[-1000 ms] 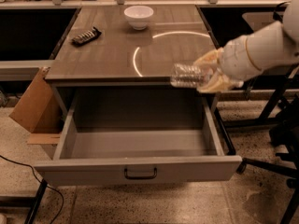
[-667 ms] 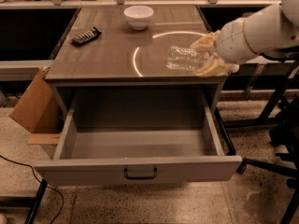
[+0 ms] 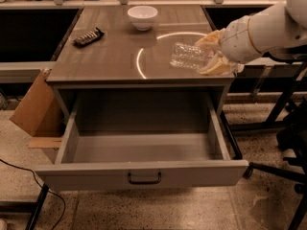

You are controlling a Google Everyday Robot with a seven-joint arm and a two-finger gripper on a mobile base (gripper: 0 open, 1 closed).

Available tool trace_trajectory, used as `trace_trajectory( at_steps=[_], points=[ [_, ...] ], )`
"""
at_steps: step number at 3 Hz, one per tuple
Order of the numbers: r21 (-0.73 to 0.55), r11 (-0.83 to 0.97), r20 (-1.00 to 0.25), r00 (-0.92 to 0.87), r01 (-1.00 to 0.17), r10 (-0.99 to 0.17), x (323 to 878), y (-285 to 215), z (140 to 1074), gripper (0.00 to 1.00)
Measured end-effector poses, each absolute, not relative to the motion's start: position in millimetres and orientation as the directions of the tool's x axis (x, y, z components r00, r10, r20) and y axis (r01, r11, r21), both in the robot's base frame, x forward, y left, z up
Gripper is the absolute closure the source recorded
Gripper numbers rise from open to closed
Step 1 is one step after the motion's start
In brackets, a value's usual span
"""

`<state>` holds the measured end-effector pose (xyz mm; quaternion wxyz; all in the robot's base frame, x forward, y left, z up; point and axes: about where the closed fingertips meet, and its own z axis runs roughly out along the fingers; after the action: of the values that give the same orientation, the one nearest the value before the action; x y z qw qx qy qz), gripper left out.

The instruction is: Pick water bottle from top drawer and place on counter

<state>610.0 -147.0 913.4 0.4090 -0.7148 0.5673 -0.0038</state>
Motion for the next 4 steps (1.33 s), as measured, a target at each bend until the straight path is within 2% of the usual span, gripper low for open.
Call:
trace_trajectory(
  at_steps=[2, 3, 4],
  points=[
    [-0.566, 0.072, -0.519, 0.287, -0.821, -0.805, 692.7, -140.4, 911.3, 1.00],
    [-0.534, 0.092, -0.513, 0.236, -0.841, -0.825, 727.0, -138.7, 909.3, 0.83],
    [-0.497, 0.120, -0.506, 0.175, -0.859, -0.845, 751.9, -136.3, 901.9, 0.60]
  ],
)
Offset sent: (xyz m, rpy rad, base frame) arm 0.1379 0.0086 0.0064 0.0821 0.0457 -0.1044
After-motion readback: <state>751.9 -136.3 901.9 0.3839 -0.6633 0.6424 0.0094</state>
